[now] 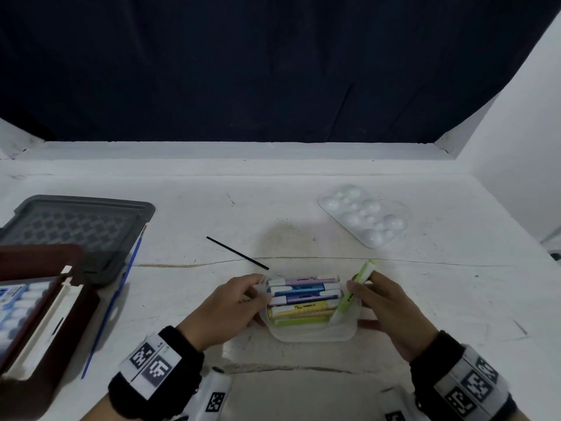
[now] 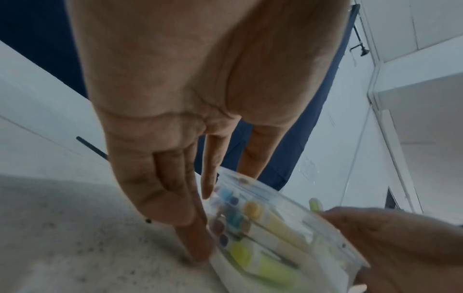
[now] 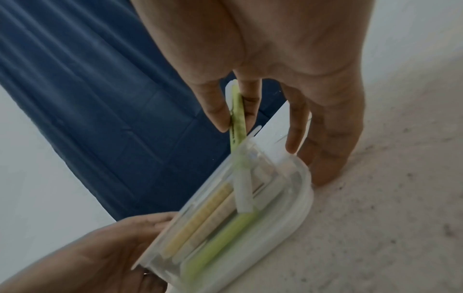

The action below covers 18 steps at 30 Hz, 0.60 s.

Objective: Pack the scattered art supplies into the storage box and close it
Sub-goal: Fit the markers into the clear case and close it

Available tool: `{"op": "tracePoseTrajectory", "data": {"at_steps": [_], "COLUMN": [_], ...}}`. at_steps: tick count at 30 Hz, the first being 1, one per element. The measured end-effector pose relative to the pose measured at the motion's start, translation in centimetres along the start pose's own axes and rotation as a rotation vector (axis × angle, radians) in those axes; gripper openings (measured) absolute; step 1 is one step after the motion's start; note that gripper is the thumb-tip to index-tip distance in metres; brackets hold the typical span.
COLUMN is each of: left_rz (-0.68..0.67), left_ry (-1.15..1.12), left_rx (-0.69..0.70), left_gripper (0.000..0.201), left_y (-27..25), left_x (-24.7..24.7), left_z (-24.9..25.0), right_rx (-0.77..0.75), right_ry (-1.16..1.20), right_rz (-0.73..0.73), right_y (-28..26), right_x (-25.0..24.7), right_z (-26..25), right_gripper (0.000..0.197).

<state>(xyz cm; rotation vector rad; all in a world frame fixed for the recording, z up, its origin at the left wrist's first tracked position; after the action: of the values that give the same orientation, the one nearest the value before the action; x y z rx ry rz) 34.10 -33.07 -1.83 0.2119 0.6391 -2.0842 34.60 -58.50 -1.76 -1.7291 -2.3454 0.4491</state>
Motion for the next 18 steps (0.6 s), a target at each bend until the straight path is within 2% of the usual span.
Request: {"op": "tracePoseTrajectory", "data": {"at_steps": [2, 4, 9, 14, 18], "left_rz": [0.01, -0.007, -0.025, 0.019, 0.039], "left_ry": [0.116, 0.138, 0.123, 0.116, 0.007], "left_rx": [0.005, 0.038, 0.074, -0.008, -0.004], "left_gripper": [0.028, 0.03, 0.027, 0.032, 0.026], "left_y": [0.4, 0.8, 0.9, -0.4, -1.8], "left_x": [0.2, 0.5, 0.2, -1.8, -3.7], "left_z": [0.3, 0.6, 0.5, -1.2, -2.4], "right_rx": [-0.005, -0.028, -0.027, -0.034, -0.029], "right_ry": [0.053, 0.037, 0.026, 0.001, -0.017], "right_rz": [-0.013, -0.009, -0.044, -0.122, -0.199], "right_y": [-0.2, -0.4, 0.1, 1.7, 3.8], "right_x": [0.0, -0.1, 0.2, 2.4, 5.1], "right_z": [-0.1, -0.3, -0.6, -1.4, -2.2], "right_gripper": [0.014, 0.015, 0.015, 0.017, 0.022]}}
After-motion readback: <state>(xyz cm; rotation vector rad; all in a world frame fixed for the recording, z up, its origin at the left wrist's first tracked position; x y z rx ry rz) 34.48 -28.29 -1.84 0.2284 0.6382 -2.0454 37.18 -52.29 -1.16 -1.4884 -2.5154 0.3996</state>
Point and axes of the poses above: each hand's wrist, its own y-axis towards the middle knuckle, its own x-axis out of the palm, z = x × y, the point moved 7 cm from there along y, towards the middle knuckle, and after that the axes turned 15 degrees about -z, right-handed, at the moved point
